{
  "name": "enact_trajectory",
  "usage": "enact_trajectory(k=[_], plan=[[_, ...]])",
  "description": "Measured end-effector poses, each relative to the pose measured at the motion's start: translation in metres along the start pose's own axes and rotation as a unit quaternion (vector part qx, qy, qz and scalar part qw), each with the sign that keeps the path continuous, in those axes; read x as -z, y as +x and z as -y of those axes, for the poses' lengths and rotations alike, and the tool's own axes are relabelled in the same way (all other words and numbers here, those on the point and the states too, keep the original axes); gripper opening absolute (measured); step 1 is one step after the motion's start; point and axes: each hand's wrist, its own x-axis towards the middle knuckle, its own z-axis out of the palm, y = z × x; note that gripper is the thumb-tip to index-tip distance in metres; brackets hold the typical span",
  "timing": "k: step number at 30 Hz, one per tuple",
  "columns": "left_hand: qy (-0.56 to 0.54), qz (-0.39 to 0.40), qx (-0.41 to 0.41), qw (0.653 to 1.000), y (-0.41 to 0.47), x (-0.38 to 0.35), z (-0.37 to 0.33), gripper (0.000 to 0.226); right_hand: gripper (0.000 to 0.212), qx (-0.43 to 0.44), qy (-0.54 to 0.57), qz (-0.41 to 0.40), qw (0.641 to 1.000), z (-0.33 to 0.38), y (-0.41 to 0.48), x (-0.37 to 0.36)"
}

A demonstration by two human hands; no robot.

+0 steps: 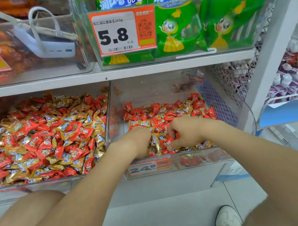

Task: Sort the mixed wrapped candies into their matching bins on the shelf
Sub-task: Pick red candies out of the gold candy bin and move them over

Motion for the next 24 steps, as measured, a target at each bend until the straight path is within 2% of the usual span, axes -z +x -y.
enact_trajectory(k=[3,6,9,14,17,21,24], plan=[[-0.099,-0.034,-0.023,0.994,0.006,0.0,-0.001,0.015,0.044,0.009,0.009,-0.013,1.0,0.001,0.001,0.001],[-0.249,-0.047,-0.029,0.967,0.006,0.004,-0.001,0.032,0.035,0.006,0.042,-0.033,0.999,0.003,-0.001,0.006],[-0.313,-0.044,-0.029,0.948,0.004,0.006,0.0,0.033,0.026,0.016,0.063,-0.057,0.996,0.001,-0.008,0.016],[-0.337,-0.041,-0.025,0.94,-0.002,0.006,-0.004,0.039,0.034,-0.001,0.083,-0.08,0.993,-0.011,-0.012,0.021],[-0.29,-0.024,-0.03,0.956,-0.003,0.007,-0.004,0.041,0.032,-0.009,0.079,-0.067,0.995,-0.015,-0.014,0.019],[-0.21,0.004,-0.031,0.977,-0.003,0.004,-0.004,0.012,0.021,0.023,0.099,-0.057,0.993,-0.018,-0.015,0.019],[-0.182,0.019,-0.021,0.983,0.001,0.002,-0.004,0.025,0.028,0.045,0.085,-0.065,0.993,-0.016,-0.011,0.018]])
